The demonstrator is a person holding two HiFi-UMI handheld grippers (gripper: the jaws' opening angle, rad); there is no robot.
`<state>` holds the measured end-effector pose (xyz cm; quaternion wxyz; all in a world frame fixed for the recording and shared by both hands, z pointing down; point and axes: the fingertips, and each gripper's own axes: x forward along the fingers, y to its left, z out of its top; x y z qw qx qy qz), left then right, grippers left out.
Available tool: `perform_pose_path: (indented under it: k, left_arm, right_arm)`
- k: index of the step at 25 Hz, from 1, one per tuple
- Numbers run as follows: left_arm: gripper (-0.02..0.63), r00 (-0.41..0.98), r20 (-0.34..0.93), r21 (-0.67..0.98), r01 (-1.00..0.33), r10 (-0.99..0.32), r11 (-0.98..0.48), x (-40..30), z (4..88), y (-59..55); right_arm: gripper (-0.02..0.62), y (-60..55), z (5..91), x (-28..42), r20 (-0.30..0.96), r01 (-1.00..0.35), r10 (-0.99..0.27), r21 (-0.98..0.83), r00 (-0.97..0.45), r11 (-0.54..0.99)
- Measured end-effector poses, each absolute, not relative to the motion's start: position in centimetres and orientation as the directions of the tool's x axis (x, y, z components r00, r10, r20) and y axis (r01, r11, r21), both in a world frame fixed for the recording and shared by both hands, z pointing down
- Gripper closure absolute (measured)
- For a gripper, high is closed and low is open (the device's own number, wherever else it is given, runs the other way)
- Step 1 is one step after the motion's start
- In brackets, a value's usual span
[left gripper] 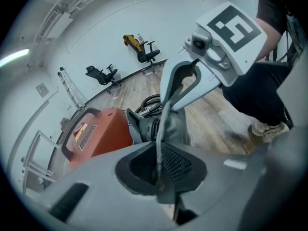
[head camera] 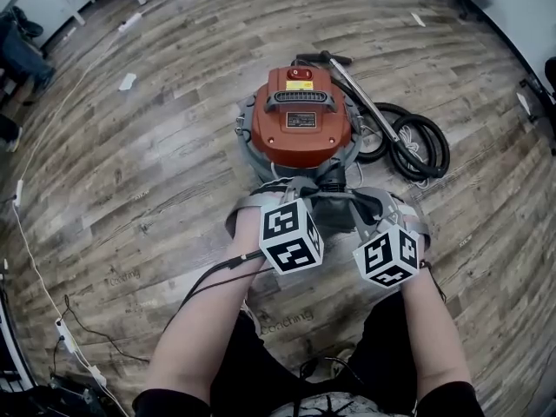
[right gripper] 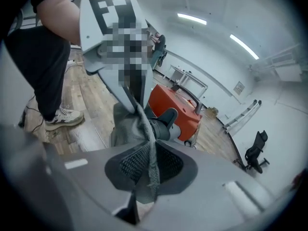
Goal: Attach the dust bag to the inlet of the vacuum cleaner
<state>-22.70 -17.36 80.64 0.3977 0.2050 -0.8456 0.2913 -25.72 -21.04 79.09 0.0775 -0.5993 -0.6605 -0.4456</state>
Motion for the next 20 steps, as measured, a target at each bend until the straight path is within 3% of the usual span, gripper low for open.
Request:
perform_pose_path:
  k: [6,13,20]
  left_arm:
    - [0.575,-0.562,0.803,-0.182,-0.546,-0.196,0.818,-21.5,81.8,-18.0]
    - [0.574,-0.589,0.797,-0.266,-0.542,-0.135,0.797,-22.7,81.2,-17.0]
    - [0.574,-0.588,0.800,-0.274,-0.535,-0.119,0.799,-23.0,80.8,-17.3]
  right_arm:
    - [0.543,-19.2,78.3,-25.9,0.684,0.754,0.668,0.594,-0.292,-0.279]
    - [0.558,-20.7,79.2,-25.2,0.634,0.829,0.726,0.535,-0.268,-0.161]
    - [0.558,-20.8,79.0,-26.0,0.662,0.795,0.686,0.572,-0.301,-0.202]
